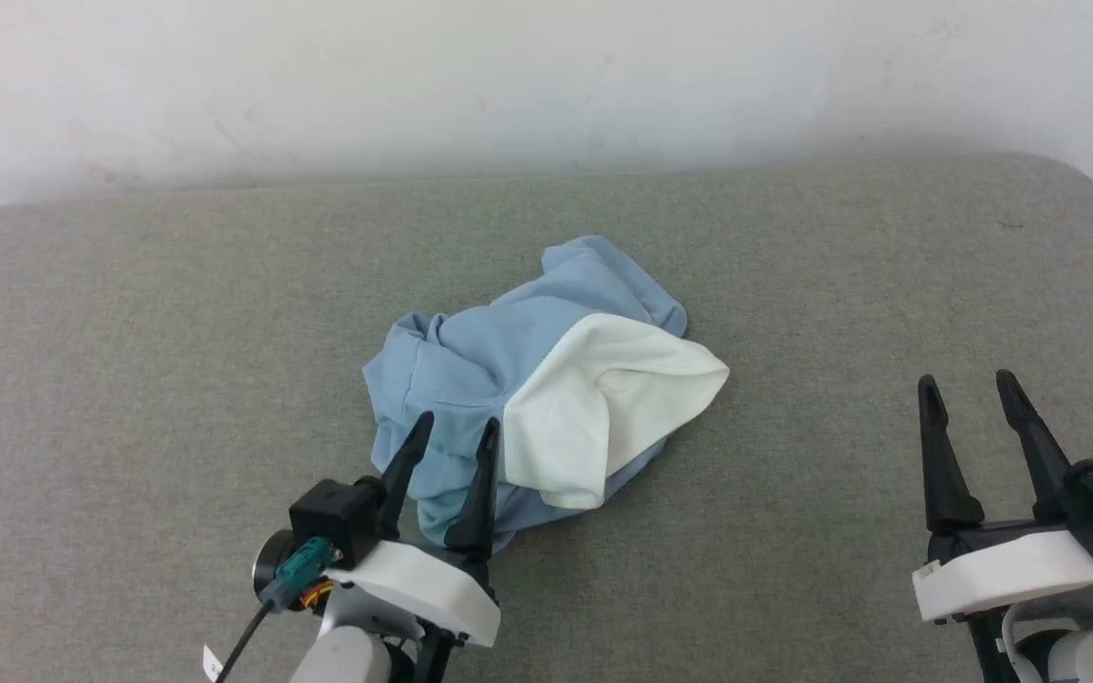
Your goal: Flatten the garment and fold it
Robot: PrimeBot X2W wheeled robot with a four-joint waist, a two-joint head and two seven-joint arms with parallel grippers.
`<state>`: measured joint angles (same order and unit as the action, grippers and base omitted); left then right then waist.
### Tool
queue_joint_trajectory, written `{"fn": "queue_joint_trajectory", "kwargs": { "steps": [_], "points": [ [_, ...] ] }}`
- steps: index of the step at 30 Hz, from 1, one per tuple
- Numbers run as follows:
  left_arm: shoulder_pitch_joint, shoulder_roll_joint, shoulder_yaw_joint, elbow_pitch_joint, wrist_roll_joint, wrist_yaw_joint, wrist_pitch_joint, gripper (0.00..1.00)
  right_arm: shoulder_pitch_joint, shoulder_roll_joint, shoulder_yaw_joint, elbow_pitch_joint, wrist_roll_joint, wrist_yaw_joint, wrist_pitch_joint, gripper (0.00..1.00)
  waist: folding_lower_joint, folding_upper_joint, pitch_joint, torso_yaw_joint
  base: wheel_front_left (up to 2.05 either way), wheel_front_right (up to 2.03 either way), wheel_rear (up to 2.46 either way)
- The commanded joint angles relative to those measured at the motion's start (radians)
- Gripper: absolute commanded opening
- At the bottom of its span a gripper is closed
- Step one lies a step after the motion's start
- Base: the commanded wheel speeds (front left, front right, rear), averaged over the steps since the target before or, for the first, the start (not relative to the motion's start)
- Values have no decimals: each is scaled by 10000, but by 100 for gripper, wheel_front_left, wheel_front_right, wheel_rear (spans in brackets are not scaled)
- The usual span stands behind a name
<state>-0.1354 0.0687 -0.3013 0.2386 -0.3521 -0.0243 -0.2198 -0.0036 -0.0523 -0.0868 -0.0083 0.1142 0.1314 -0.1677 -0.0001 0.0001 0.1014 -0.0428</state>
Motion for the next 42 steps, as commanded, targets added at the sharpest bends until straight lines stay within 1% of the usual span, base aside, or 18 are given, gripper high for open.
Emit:
{"fn": "queue_joint_trajectory", "kwargs": {
  "steps": [1, 6, 13, 17, 20, 24, 26, 30, 35, 36, 37, 38, 42],
  "points": [
    [126, -20, 30, -164, 57, 33, -133, 100, 115, 20, 18, 22, -28, -7, -6, 100, 1, -1, -109, 79, 0, 0, 0],
    [172, 36, 290, -949, 264, 151, -369, 100, 287, 20, 63, 1, -40, -7, 69, 100, 1, -1, -310, 136, 0, 0, 0],
    [560, 522, 1113, -1560, 620, 596, -413, 100, 513, 20, 210, -93, -75, -7, 263, 100, 1, -1, -496, 139, 0, 0, 0],
    [913, 789, 1597, -1862, 751, 701, -416, 100, 586, 20, 564, -28, 49, -7, 642, 100, 1, -1, -559, 230, 0, 0, 0],
    [1120, 925, 1752, -1978, 828, 668, -417, 100, 575, 20, 1151, 126, 381, -7, 1271, 100, 1, -1, -576, 375, 0, 0, 0],
    [1247, 1000, 1788, -1995, 864, 603, -418, 100, 209, 10, 2427, 535, 883, -7, 2561, 100, 1, -1, -544, 611, 0, 0, 0],
    [1264, 965, 1753, -1927, 841, 579, -418, 100, -154, -100, 3162, 823, 1130, -7, 3165, 100, 1, -1, -507, 750, 0, 0, 0],
    [1177, 839, 1673, -1823, 803, 550, -418, 100, -1090, -148, 4246, 1445, 1722, -7, 3620, 100, 1, -1, -400, 1026, 0, 0, 0],
    [999, 693, 1550, -1587, 750, 484, -418, 100, -2184, -108, 5044, 2551, 2403, -7, 3809, 100, 1, -1, -273, 1304, 0, 0, 0],
    [973, 670, 1541, -1535, 732, 474, -418, 100, -2354, -100, 5136, 2783, 2522, -7, 3836, 74, 1, -1, -263, 1329, 0, 0, 0],
    [948, 653, 1534, -1496, 723, 462, -418, 100, -2522, -101, 5221, 2979, 2568, -7, 3817, 26, 1, -1, -251, 1351, 0, 0, 0],
    [926, 640, 1531, -1468, 723, 456, -419, 100, -2663, -98, 5254, 3118, 2642, -7, 3747, 0, 1, -1, -238, 1366, 0, 0, 0],
    [935, 604, 1610, -1426, 697, 479, -419, 100, -3095, -235, 4980, 3175, 2594, -7, 3052, 0, 1, -1, -214, 1267, 0, 0, 0]
  ]
}}
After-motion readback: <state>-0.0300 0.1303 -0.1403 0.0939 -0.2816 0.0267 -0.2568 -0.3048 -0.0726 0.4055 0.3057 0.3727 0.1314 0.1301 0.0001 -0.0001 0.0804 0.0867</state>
